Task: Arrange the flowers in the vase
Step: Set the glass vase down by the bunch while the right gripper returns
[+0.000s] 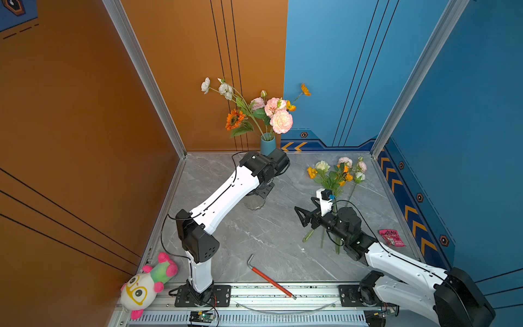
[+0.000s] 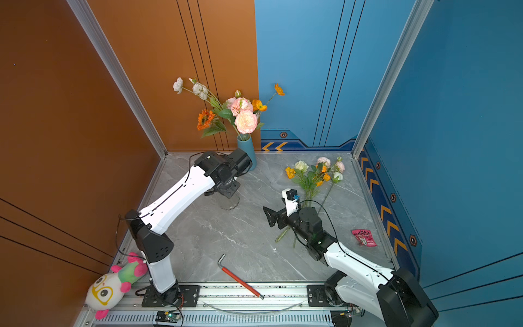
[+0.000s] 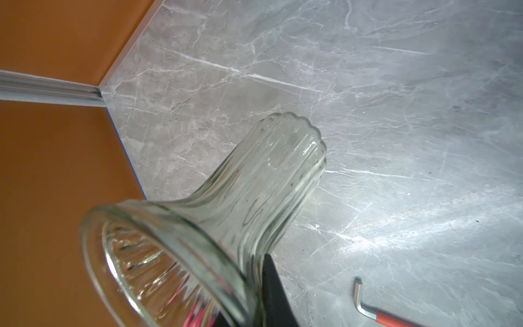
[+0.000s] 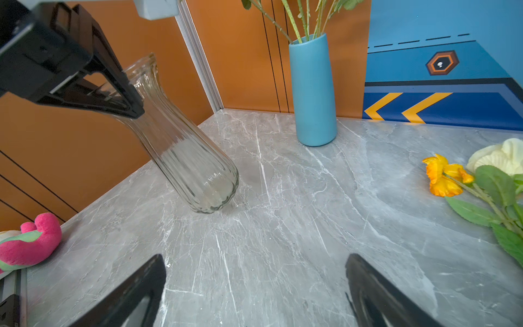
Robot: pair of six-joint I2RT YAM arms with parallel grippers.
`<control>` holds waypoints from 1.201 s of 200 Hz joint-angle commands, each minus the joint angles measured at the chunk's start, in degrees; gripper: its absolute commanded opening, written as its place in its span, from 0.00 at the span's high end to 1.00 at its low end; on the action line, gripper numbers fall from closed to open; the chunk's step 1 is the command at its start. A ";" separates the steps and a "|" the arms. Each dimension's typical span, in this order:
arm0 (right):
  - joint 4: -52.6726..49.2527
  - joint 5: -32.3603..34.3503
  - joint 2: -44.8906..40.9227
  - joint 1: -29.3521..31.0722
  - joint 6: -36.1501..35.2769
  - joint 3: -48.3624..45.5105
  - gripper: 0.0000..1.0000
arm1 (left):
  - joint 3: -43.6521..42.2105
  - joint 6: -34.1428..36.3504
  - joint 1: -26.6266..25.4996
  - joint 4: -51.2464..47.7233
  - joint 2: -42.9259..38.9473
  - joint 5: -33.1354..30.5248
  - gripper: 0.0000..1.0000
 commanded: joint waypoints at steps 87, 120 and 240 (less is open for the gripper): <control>-2.93 6.29 -4.38 -2.35 -0.28 -2.64 0.00 | 4.63 7.24 -10.39 -0.70 5.64 1.66 1.00; -4.25 8.26 -5.14 -3.08 -0.03 -2.78 0.00 | 5.18 8.88 -12.32 -0.74 7.96 2.28 1.00; -4.37 8.06 -5.39 -4.15 0.42 -2.99 0.00 | 3.69 12.23 -15.77 -0.84 9.41 0.68 0.64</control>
